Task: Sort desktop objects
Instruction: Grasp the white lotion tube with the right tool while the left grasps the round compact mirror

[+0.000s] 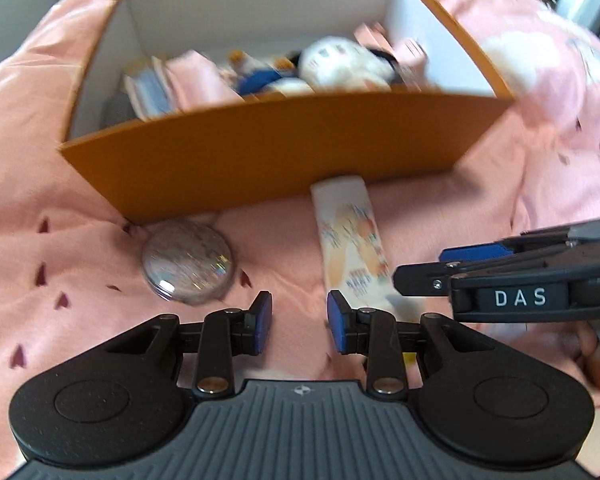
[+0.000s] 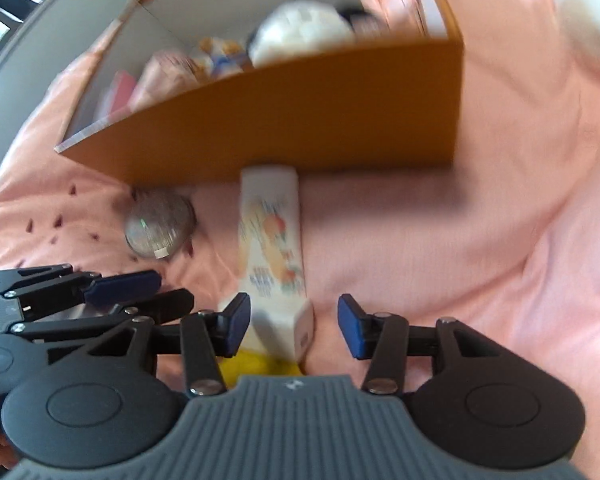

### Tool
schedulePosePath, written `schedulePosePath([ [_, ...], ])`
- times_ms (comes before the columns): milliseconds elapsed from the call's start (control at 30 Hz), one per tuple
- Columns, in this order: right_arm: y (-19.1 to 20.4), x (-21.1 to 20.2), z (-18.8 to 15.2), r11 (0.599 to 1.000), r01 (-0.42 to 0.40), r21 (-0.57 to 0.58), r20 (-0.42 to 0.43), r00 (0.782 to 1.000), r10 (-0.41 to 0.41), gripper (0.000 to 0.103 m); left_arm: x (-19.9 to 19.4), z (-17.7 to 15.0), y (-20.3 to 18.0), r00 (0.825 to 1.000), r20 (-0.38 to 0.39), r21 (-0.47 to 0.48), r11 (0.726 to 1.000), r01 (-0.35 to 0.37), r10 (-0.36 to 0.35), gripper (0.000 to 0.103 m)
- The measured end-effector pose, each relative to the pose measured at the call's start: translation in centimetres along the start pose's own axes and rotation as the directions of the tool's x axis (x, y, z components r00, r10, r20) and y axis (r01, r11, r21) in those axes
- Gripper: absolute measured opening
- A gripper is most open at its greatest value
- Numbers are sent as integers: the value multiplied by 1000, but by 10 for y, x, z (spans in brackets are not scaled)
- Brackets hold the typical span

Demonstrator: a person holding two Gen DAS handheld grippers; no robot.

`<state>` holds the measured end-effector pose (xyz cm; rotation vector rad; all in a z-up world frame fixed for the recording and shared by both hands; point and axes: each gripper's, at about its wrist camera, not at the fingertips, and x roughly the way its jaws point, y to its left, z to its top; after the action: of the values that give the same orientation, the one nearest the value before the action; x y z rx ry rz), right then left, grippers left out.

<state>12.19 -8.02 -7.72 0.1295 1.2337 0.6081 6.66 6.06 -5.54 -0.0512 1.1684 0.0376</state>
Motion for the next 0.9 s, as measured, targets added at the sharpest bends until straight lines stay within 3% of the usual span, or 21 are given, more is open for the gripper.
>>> schedulePosePath([
  [133, -2, 7, 8, 1000, 8, -9, 20, 1000, -8, 51, -5, 9, 18, 998, 42, -76, 996, -38, 42, 35],
  [367, -9, 25, 16, 999, -41, 18, -3, 999, 41, 51, 0, 13, 45, 997, 22, -135, 988, -75, 79, 36],
  [533, -22, 45, 14, 986, -138, 89, -48, 989, 142, 51, 6, 10, 51, 997, 4, -136, 988, -79, 80, 36],
  [667, -20, 45, 11, 984, -146, 98, -46, 987, 151, 28, 10, 7, 52, 997, -1, -126, 989, -79, 80, 36],
  [767, -14, 38, 9, 988, -137, 70, -29, 990, 139, 21, 12, 7, 57, 997, -9, -135, 988, -71, 70, 36],
  [900, -11, 27, 9, 982, -179, 59, 5, 984, 179, 20, 21, 10, 71, 997, -32, -204, 977, -68, 63, 36],
])
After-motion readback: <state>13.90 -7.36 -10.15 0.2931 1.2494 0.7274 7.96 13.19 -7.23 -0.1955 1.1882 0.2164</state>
